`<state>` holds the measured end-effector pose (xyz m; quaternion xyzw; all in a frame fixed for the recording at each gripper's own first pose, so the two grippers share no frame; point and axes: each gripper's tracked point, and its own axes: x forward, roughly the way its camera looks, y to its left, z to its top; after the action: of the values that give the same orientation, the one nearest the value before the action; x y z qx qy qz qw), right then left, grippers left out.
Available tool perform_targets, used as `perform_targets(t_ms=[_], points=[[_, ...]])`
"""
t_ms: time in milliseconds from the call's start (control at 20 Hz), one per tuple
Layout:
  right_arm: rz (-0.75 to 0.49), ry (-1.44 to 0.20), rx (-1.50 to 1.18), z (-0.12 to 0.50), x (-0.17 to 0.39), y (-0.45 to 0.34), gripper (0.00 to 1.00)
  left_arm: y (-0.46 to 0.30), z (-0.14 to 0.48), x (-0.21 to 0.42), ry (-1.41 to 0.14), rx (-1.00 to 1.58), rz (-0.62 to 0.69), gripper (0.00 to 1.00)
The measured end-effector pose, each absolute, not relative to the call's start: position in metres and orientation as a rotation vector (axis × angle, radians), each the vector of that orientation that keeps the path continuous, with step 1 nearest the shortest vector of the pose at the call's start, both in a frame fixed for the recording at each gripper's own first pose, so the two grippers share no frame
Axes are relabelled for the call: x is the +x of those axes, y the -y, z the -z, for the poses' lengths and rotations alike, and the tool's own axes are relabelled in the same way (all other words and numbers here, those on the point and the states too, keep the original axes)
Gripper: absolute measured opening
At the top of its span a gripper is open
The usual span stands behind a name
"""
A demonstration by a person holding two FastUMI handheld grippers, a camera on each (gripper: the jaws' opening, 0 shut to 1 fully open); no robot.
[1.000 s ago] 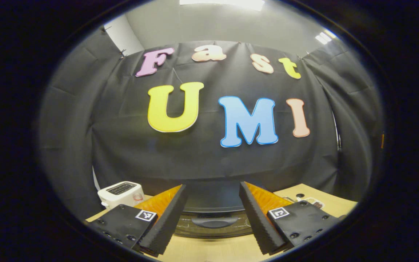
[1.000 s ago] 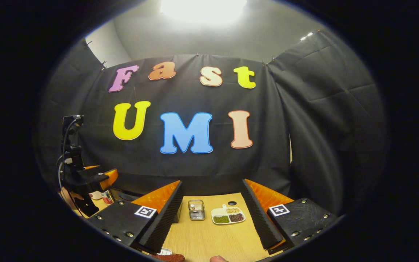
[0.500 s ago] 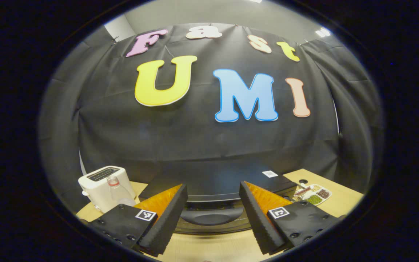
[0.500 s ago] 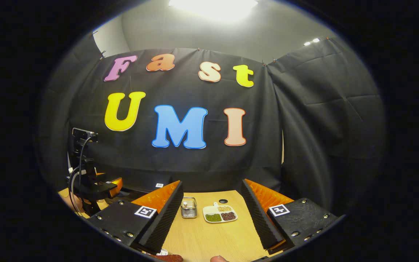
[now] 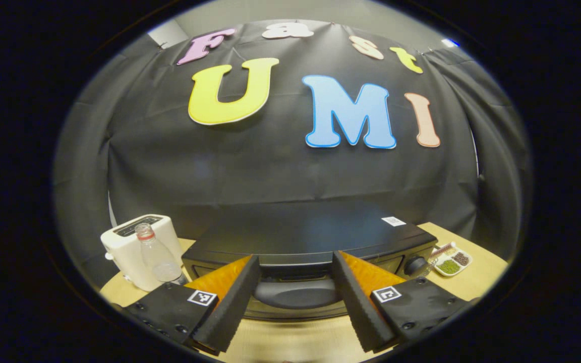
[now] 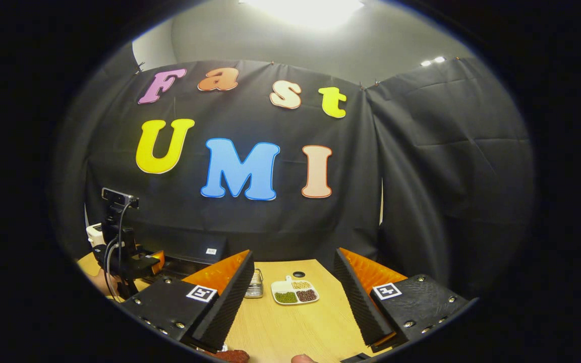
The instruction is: Open the electric oven with the left hand, put the food in, and close the electric oven.
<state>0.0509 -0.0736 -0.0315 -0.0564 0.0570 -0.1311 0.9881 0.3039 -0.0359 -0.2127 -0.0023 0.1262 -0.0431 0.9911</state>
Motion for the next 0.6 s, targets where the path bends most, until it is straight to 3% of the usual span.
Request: perform_targets(t_ms=[150, 200, 300, 400, 600], points=[[0.259, -0.123, -0.119, 0.035, 0.049, 0.070, 0.97, 0.034, 0.218, 0.304, -0.258, 0.004, 0.080, 0.96], [0.259, -0.122, -0.120, 0.034, 0.048, 0.069, 0.97, 0.035, 0.222, 0.303, -0.263, 0.010, 0.080, 1.00], [0.260, -0.119, -0.120, 0.033, 0.048, 0.068, 0.97, 0.036, 0.221, 0.304, -0.242, 0.030, 0.080, 0.92], [0.259, -0.121, -0.118, 0.034, 0.046, 0.068, 0.97, 0.036, 0.220, 0.302, -0.240, 0.031, 0.070, 1.00], [0.249, -0.118, -0.104, 0.035, 0.046, 0.066, 0.97, 0.036, 0.221, 0.291, -0.242, 0.028, 0.060, 1.00]])
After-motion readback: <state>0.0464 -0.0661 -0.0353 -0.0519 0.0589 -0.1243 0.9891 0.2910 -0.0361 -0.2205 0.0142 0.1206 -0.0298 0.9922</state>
